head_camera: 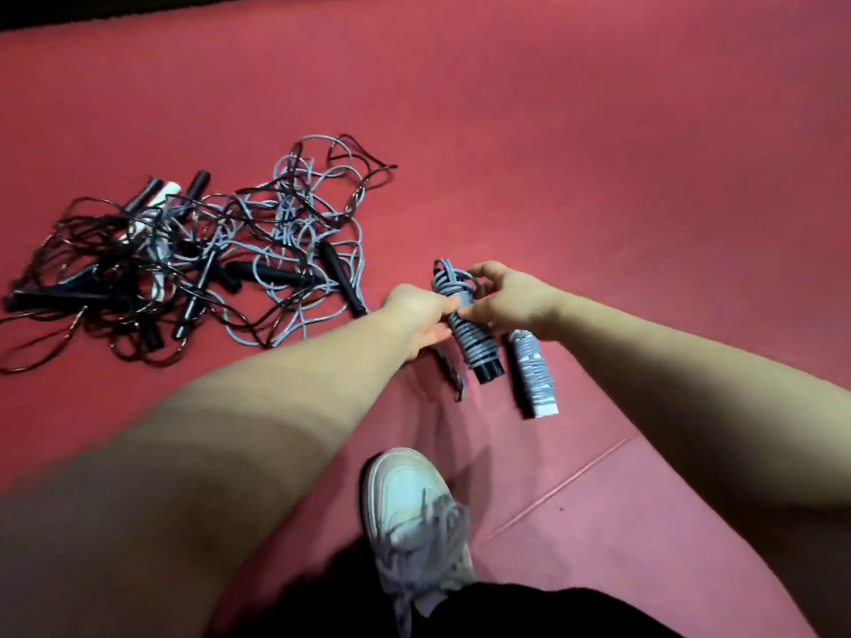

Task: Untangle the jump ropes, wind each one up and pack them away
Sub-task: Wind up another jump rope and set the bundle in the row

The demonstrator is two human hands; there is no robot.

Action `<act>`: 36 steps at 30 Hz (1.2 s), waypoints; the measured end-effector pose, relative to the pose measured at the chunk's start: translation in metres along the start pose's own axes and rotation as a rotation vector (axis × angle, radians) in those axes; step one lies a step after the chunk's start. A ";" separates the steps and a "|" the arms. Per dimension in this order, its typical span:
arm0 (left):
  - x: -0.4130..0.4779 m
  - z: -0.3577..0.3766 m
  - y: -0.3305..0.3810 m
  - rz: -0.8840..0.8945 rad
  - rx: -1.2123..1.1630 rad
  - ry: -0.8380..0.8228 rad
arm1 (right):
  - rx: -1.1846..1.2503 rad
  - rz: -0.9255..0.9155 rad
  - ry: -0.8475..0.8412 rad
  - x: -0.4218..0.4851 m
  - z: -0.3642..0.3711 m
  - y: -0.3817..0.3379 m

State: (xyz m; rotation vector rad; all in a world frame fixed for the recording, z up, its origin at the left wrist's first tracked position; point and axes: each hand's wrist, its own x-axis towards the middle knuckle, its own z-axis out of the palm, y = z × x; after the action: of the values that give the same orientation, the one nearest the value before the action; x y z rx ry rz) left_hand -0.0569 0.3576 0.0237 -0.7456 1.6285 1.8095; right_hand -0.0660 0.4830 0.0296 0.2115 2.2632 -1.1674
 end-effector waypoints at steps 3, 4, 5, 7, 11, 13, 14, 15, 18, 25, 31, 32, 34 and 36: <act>0.021 0.021 -0.028 -0.054 0.056 -0.005 | -0.163 0.062 0.080 0.008 0.003 0.039; 0.028 0.025 -0.037 -0.067 0.079 -0.004 | -0.219 0.078 0.103 0.008 0.005 0.049; 0.033 0.029 -0.046 -0.091 0.095 -0.016 | -0.281 0.094 0.117 0.009 0.008 0.059; 0.042 0.035 -0.060 -0.147 0.167 -0.057 | -0.401 0.111 0.120 0.011 0.016 0.075; 0.055 0.031 -0.066 -0.171 0.348 -0.036 | -0.596 0.167 0.164 0.014 0.036 0.083; 0.057 0.023 -0.056 -0.151 0.542 -0.071 | -0.708 0.108 0.244 0.016 0.044 0.078; 0.055 0.021 -0.053 -0.138 0.675 -0.096 | -0.768 0.054 0.275 0.017 0.046 0.076; 0.056 0.017 -0.047 -0.157 0.734 -0.123 | -0.812 -0.004 0.293 0.019 0.049 0.073; 0.058 -0.006 -0.024 -0.052 0.981 -0.052 | -0.900 -0.161 0.294 0.028 0.059 0.063; 0.045 -0.073 0.019 0.253 1.527 0.192 | -0.976 -0.135 0.204 0.062 0.102 0.038; 0.039 -0.123 0.025 0.318 1.410 0.250 | -0.588 -0.184 0.143 0.059 0.106 0.003; 0.034 -0.132 0.028 0.345 1.395 0.254 | -0.483 -0.260 0.165 0.057 0.098 -0.014; 0.020 -0.144 0.038 0.417 1.327 0.239 | -0.346 -0.473 0.198 0.047 0.079 -0.058; -0.001 -0.152 0.056 0.531 1.148 0.213 | -0.320 -0.681 0.184 0.025 0.060 -0.106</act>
State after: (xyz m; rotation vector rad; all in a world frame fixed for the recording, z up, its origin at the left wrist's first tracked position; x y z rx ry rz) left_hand -0.0941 0.2019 0.0471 0.0480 2.7270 0.7502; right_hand -0.1022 0.3681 0.0625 -0.6487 2.7435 -1.0951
